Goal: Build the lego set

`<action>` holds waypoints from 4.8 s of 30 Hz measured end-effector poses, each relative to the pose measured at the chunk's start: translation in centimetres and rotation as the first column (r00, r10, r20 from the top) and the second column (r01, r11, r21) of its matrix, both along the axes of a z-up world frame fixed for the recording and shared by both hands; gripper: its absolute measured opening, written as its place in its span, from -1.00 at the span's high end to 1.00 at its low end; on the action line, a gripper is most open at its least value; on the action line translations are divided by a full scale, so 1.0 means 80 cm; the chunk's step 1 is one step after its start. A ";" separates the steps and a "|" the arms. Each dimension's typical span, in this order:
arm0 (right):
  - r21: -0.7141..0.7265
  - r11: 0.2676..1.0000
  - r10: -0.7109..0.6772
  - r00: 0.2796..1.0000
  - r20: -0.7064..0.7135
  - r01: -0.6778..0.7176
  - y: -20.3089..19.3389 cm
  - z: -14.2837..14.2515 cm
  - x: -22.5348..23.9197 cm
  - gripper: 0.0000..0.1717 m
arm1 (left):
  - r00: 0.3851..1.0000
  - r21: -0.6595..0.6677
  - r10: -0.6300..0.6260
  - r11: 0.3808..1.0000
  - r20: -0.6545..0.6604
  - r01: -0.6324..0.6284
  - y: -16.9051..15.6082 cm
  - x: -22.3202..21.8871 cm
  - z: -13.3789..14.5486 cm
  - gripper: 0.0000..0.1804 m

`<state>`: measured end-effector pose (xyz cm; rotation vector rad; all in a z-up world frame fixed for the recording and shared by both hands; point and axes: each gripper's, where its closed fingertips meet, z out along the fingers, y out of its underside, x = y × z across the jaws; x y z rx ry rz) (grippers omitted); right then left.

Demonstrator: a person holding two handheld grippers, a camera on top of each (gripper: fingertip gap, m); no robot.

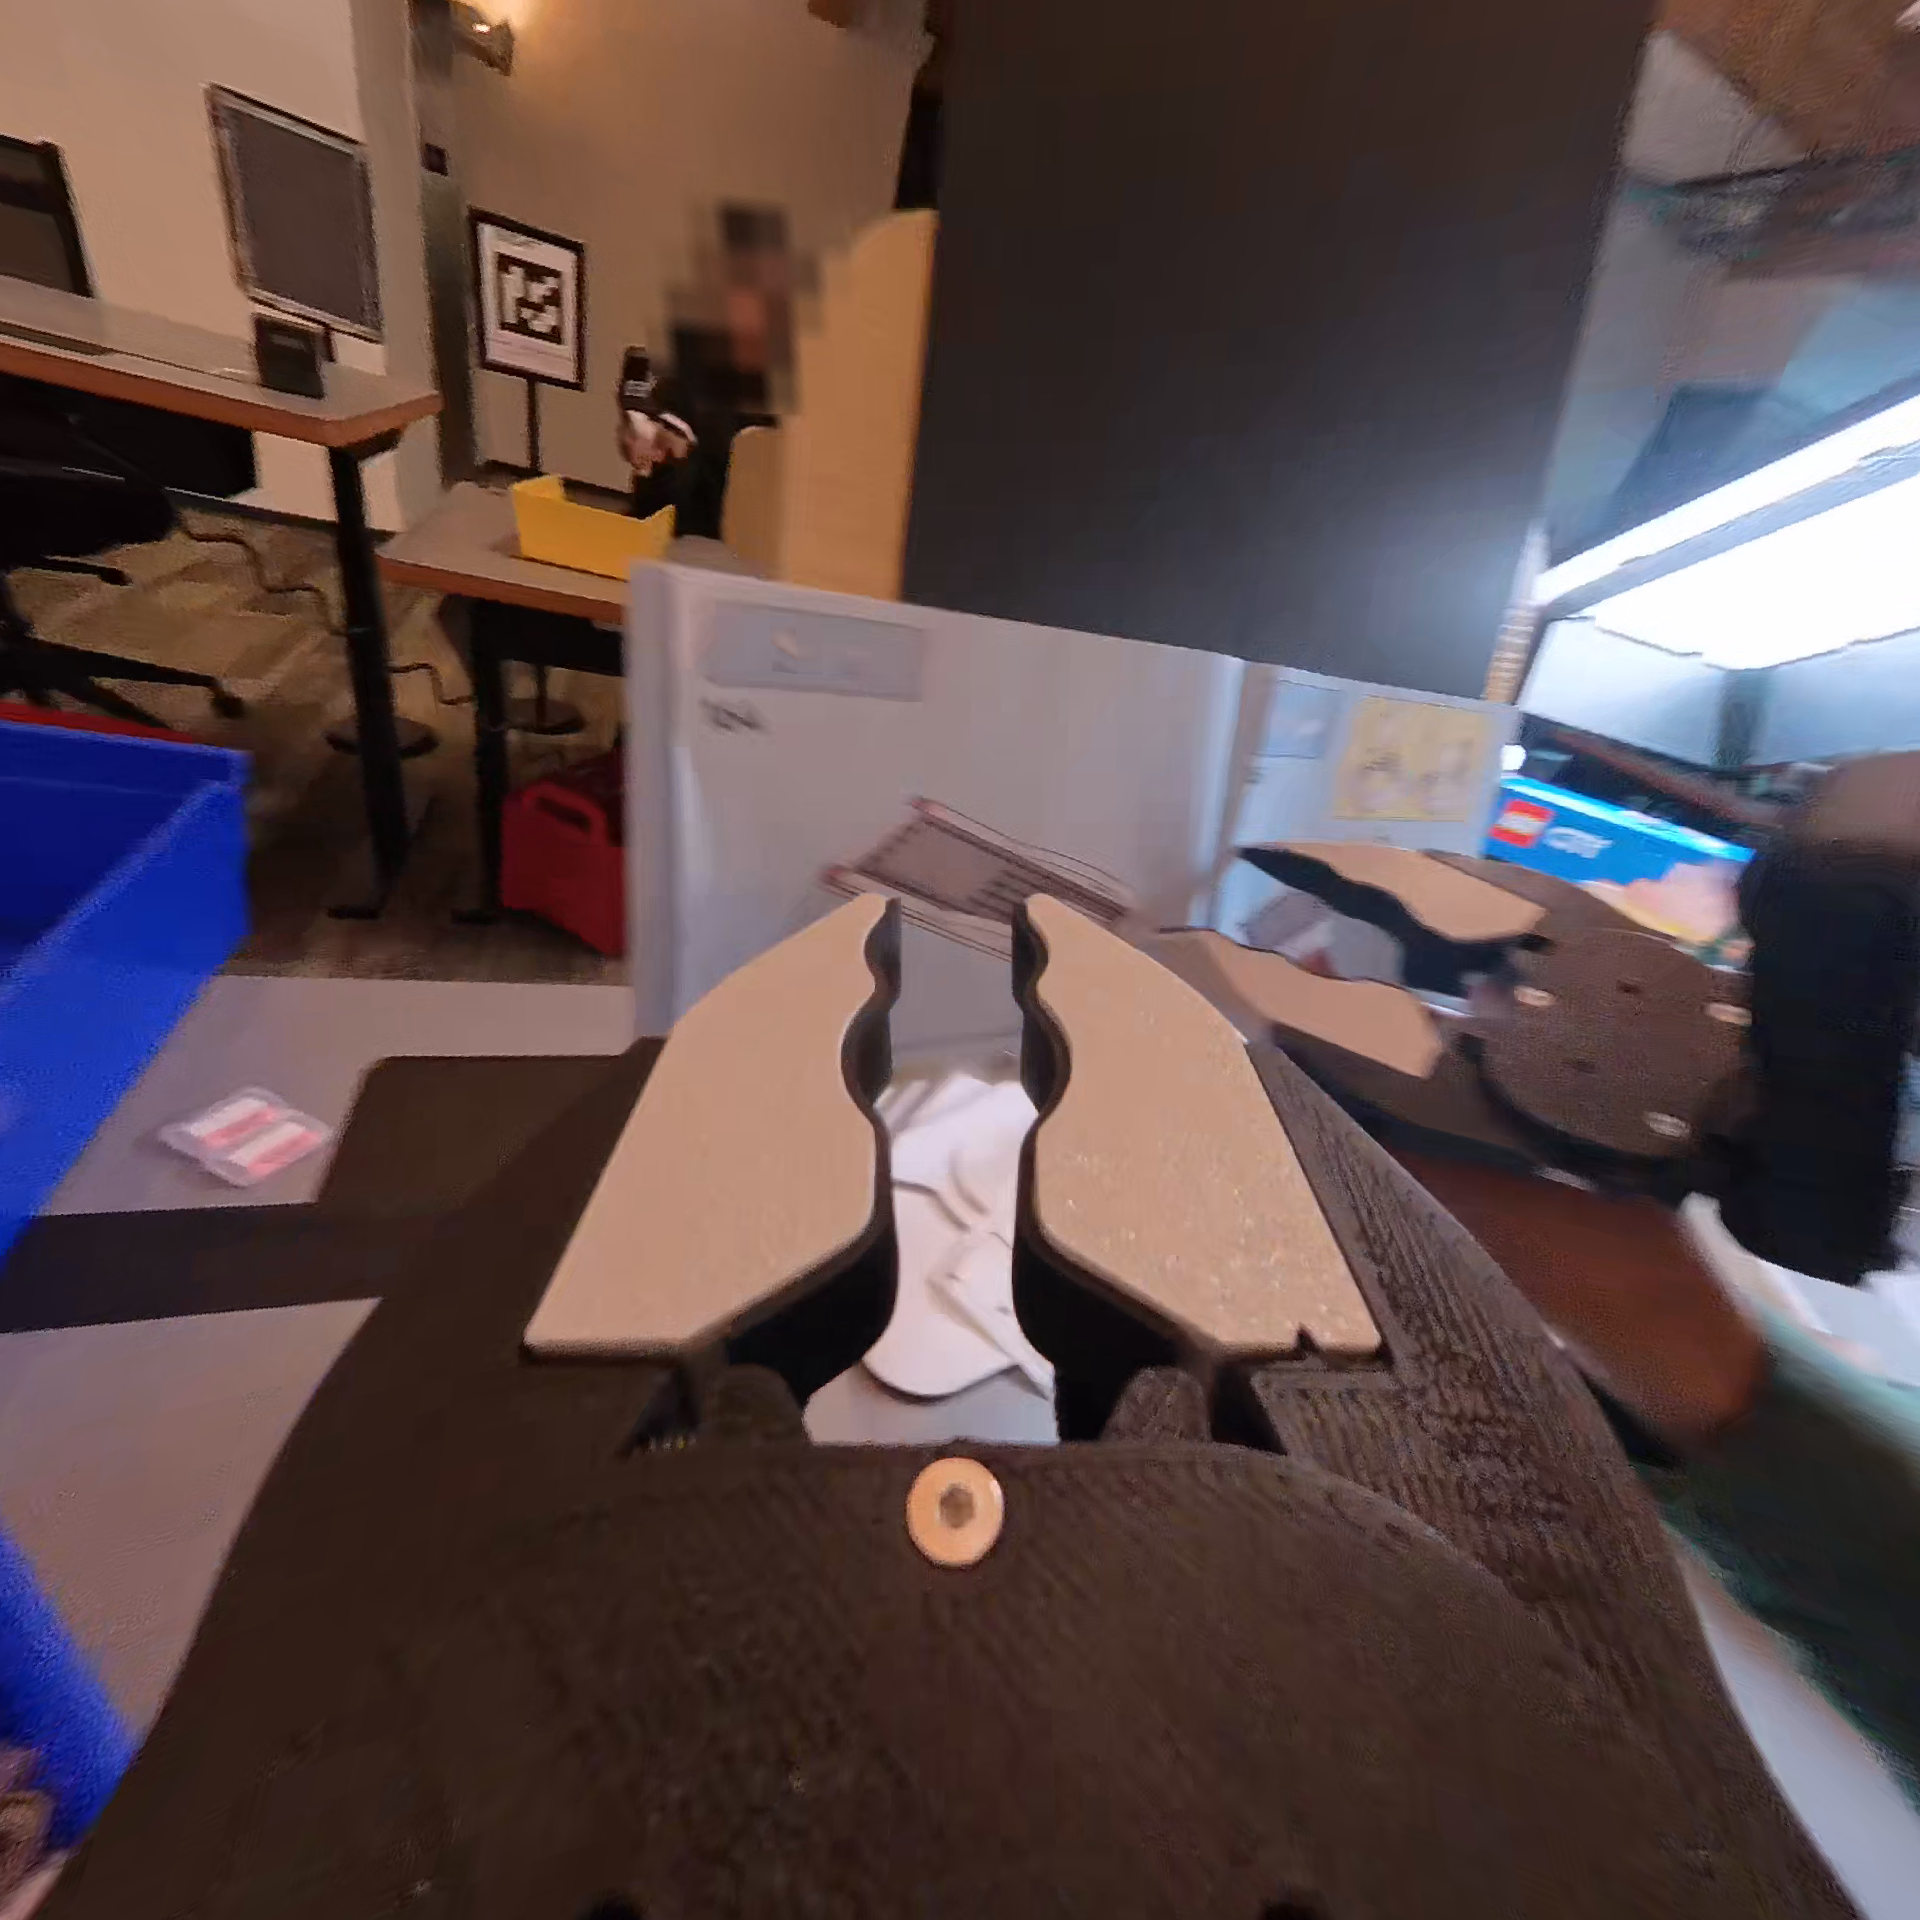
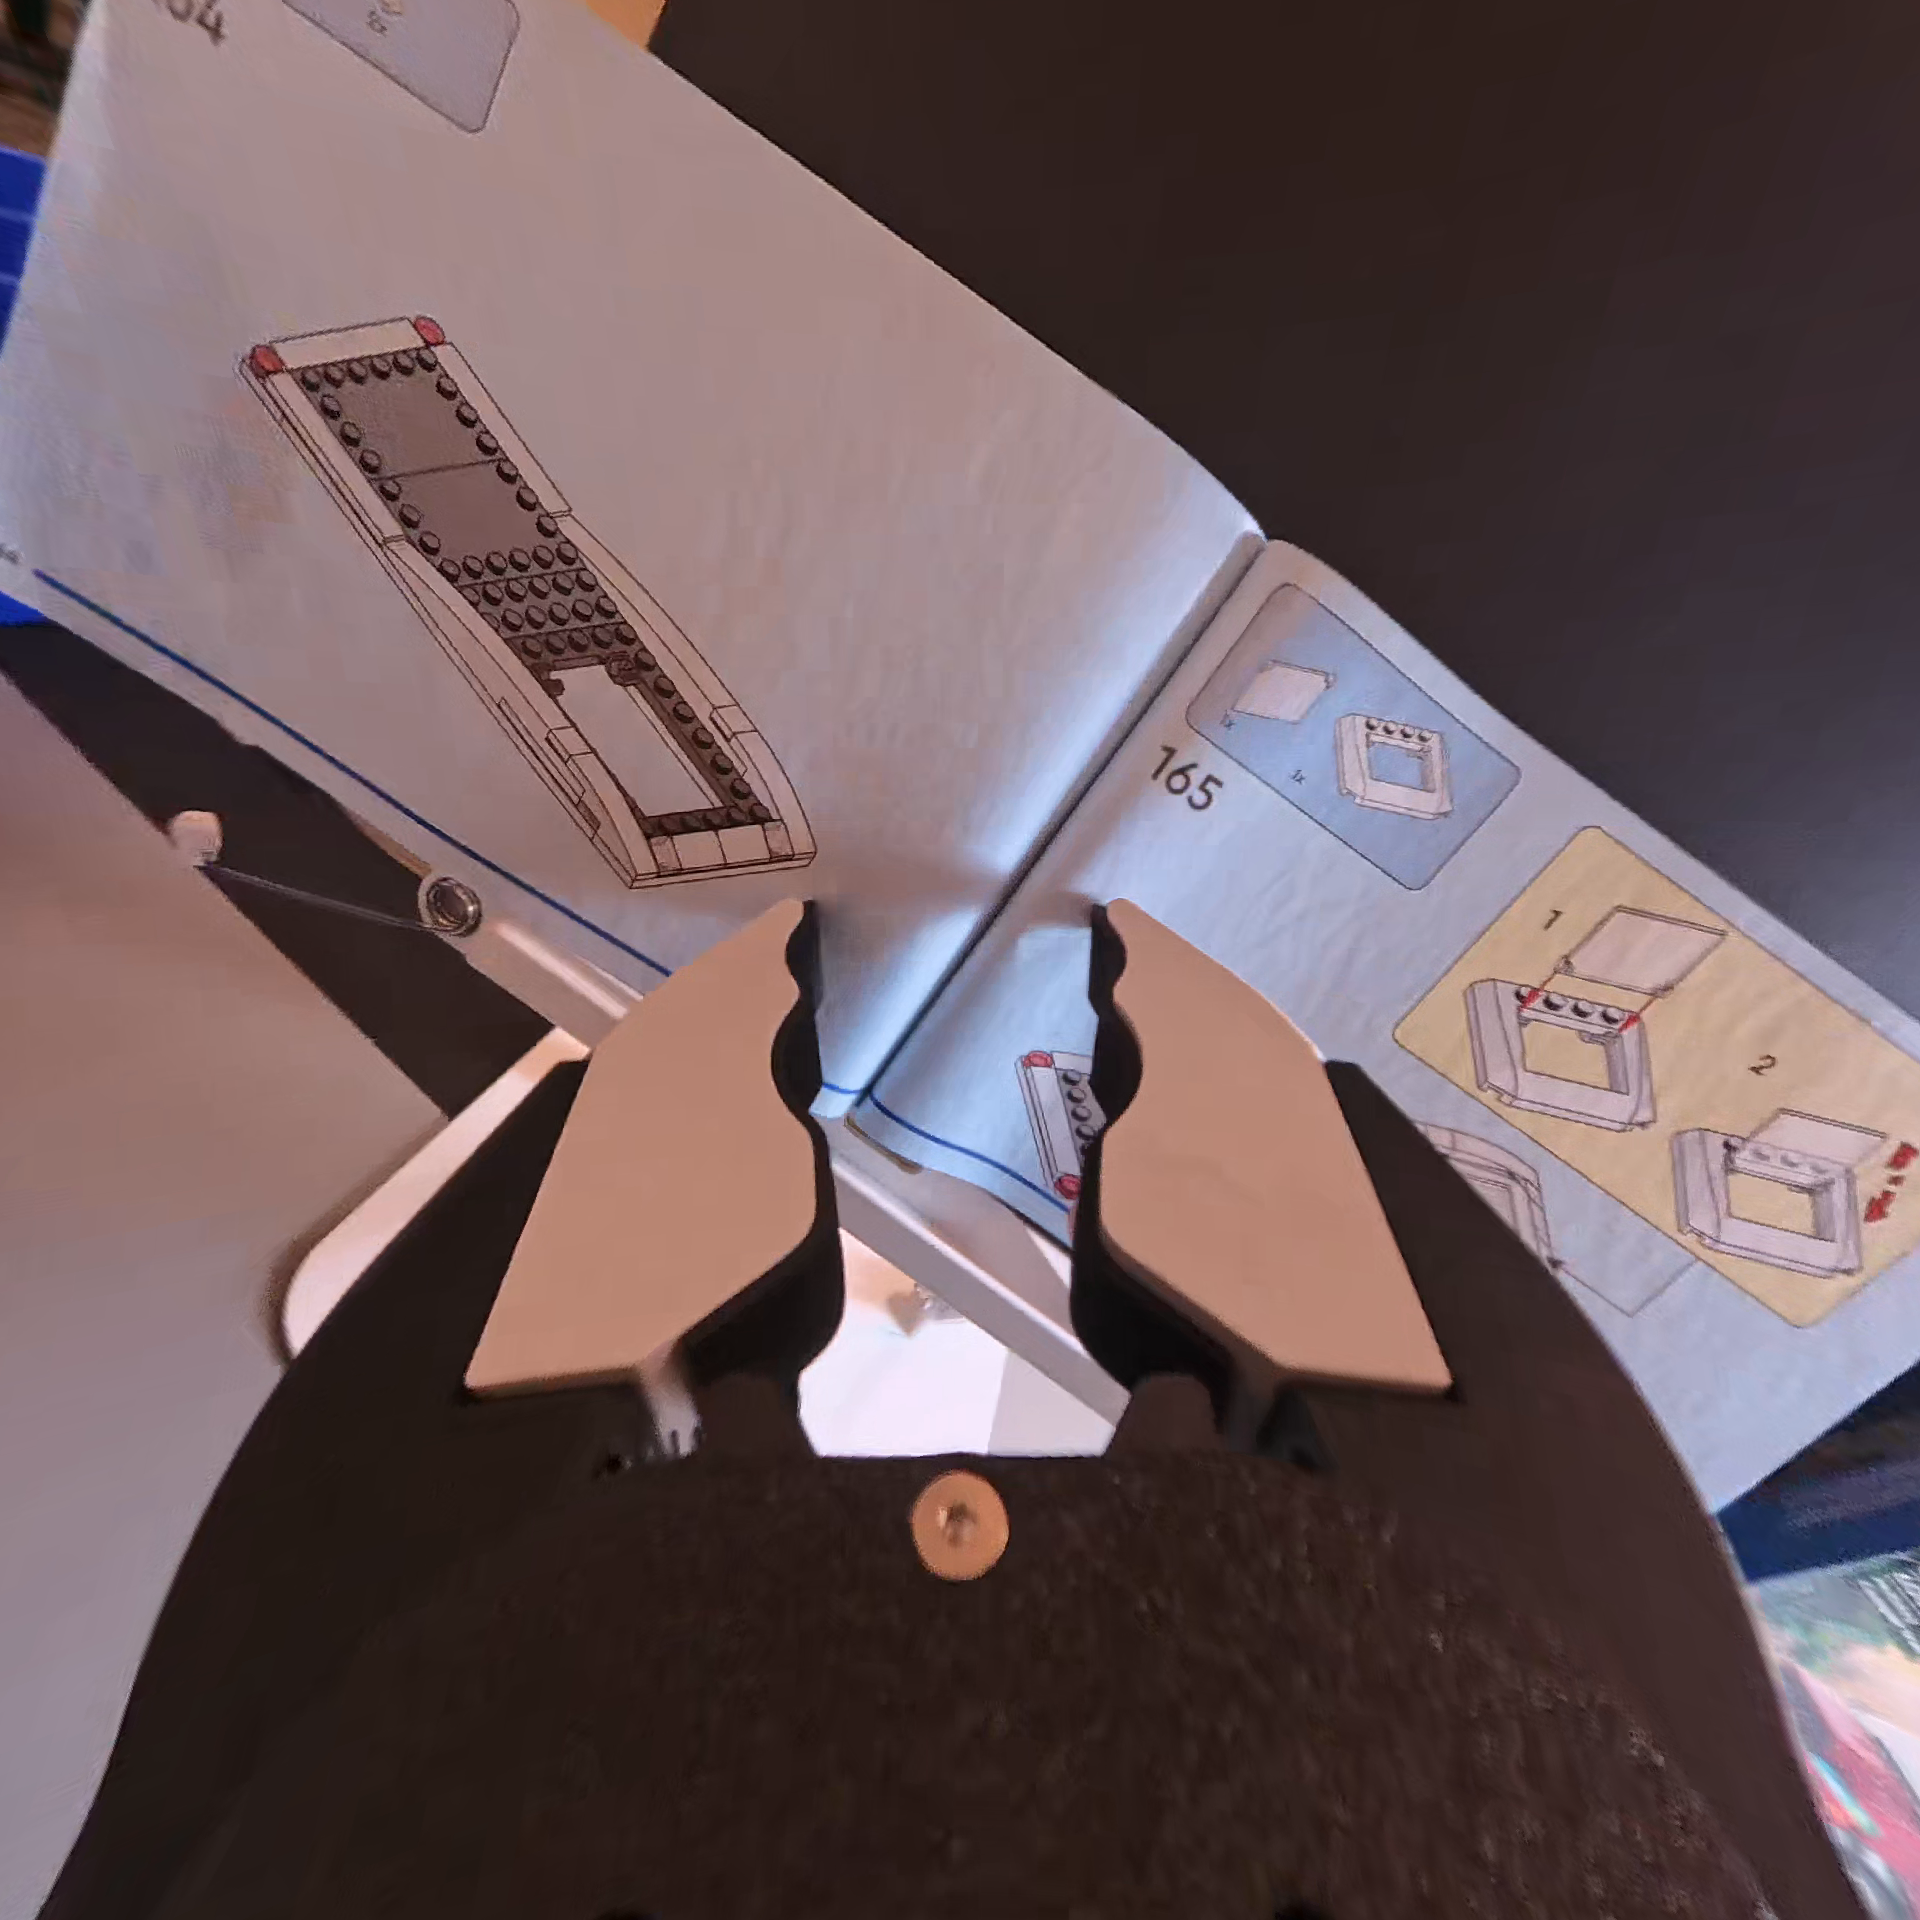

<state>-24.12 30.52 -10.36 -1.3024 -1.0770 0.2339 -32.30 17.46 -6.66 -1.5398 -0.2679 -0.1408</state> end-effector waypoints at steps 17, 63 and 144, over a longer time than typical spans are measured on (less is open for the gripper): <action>0.070 0.998 -0.011 0.996 0.090 0.005 0.001 -0.007 -0.005 0.33 | 0.473 0.361 -0.260 0.923 0.842 -0.135 0.081 -0.013 -0.134 0.91; -0.219 0.976 0.007 0.998 0.057 0.005 0.078 -0.134 0.144 0.51 | 0.582 -0.386 -0.216 0.904 -0.784 -0.185 0.182 0.136 -0.077 1.00; -0.153 0.938 0.245 0.905 -0.347 -0.312 -0.197 -0.095 0.358 0.55 | 0.878 0.058 0.333 0.941 -0.342 -0.334 0.070 -0.088 0.019 1.00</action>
